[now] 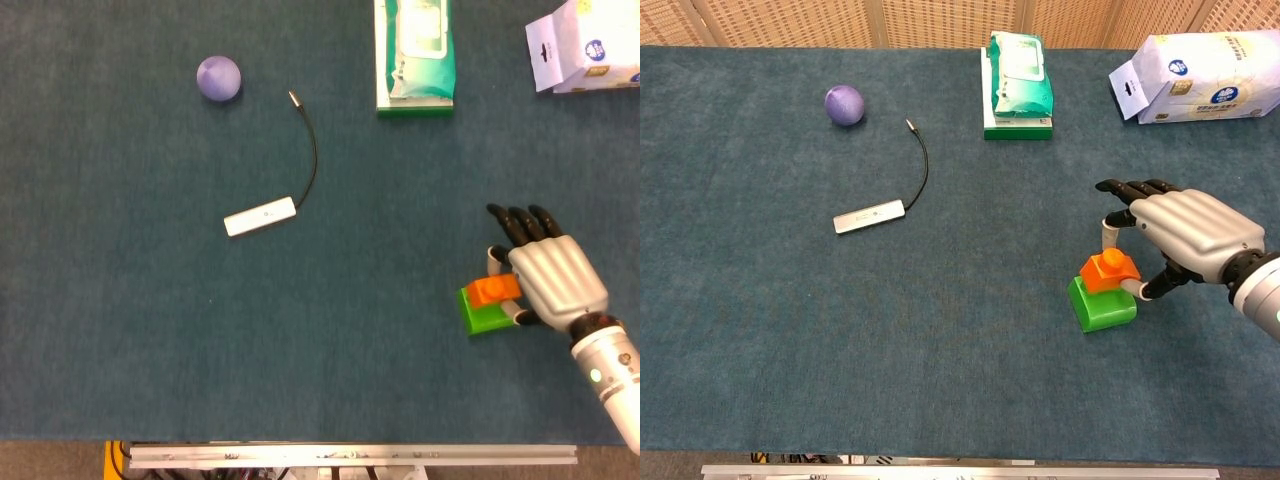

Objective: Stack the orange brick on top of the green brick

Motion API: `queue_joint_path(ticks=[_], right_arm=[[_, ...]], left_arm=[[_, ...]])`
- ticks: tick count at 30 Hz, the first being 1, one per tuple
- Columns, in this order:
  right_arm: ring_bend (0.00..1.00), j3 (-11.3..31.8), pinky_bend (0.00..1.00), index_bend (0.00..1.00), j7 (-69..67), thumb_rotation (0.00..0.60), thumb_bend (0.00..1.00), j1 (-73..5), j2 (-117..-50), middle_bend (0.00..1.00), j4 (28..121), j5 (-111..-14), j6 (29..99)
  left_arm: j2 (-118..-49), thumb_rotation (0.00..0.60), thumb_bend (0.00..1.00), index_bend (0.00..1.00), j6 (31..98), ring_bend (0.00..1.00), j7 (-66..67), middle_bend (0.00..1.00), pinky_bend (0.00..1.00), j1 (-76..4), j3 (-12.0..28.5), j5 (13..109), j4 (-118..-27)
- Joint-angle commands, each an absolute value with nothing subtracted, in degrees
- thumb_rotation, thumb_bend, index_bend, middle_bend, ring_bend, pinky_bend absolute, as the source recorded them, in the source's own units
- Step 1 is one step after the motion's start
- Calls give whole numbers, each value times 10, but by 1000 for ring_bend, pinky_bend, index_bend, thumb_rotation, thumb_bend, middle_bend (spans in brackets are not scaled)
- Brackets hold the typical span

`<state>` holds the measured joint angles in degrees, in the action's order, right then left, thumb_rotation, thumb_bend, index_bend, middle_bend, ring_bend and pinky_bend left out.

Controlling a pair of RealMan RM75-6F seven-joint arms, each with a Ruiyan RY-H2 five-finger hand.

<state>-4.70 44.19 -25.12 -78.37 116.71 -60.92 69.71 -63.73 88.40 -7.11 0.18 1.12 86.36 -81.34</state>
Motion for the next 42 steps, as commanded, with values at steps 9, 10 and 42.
queue_joint_path(ticks=[9, 10, 42], right_arm=[[0, -52, 0, 481, 459, 600, 323, -258, -776, 45, 1176, -604, 692], [0, -53, 0, 481, 461, 600, 322, -259, -776, 45, 1176, -602, 692], [0, -76, 0, 355, 438, 600, 311, -256, -752, 45, 1190, -634, 680]], left_arm=[[-637, 600, 0, 535, 884, 448, -71, 505, 546, 2, 11, 863, -814], [-637, 600, 0, 535, 883, 448, -71, 505, 546, 2, 11, 863, -814], [-639, 600, 0, 535, 882, 448, -72, 505, 545, 2, 11, 862, -813]])
